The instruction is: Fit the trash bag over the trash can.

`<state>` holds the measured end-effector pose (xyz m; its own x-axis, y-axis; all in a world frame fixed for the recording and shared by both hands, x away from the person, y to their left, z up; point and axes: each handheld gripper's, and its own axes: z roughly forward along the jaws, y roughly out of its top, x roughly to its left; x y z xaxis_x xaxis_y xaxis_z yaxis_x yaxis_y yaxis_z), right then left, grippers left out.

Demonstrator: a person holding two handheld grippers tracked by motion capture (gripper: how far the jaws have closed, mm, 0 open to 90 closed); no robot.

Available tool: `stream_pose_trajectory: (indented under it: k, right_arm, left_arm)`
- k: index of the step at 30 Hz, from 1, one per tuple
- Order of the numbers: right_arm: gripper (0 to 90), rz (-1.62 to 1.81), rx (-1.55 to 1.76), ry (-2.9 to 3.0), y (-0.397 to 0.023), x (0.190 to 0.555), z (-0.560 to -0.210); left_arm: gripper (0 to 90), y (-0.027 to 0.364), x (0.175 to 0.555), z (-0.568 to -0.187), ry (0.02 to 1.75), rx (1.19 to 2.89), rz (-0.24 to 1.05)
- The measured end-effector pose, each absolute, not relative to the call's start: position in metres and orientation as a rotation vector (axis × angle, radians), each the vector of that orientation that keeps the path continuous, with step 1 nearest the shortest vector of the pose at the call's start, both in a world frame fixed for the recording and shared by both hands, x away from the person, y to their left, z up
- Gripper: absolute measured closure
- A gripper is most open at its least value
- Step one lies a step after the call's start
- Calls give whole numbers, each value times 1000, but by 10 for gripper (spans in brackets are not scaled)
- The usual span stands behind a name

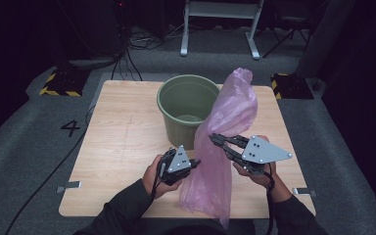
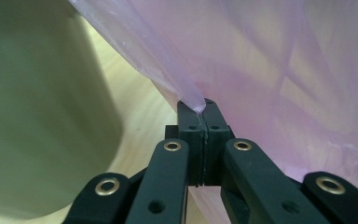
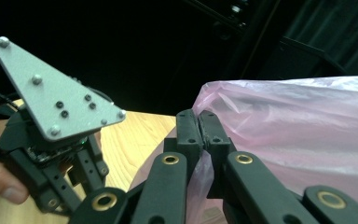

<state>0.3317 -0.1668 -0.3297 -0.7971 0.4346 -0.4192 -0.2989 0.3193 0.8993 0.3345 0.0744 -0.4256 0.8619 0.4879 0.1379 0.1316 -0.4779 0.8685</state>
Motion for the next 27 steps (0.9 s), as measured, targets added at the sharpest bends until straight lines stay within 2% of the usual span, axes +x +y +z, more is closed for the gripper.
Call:
stream_pose_trajectory:
  k: [3,19,20,22,27]
  right_arm:
    - [888,1546,90,1992,-158,331,-325]
    - [874,1528,66,2167,-96,367,-321]
    - [834,1521,69,2181,-94,368,-320]
    - [669,1500,83,2198,-93,369,-321]
    - [387,1443,226,2176,-110,370,-325]
  left_arm:
    - [898,86,328,-423,424,2045,479]
    - [900,141,320,-419,512,1972,544]
    - [900,143,319,-418,508,1970,545]
    - [900,144,317,-417,513,1974,555]
    - [900,147,318,-418,531,1976,537]
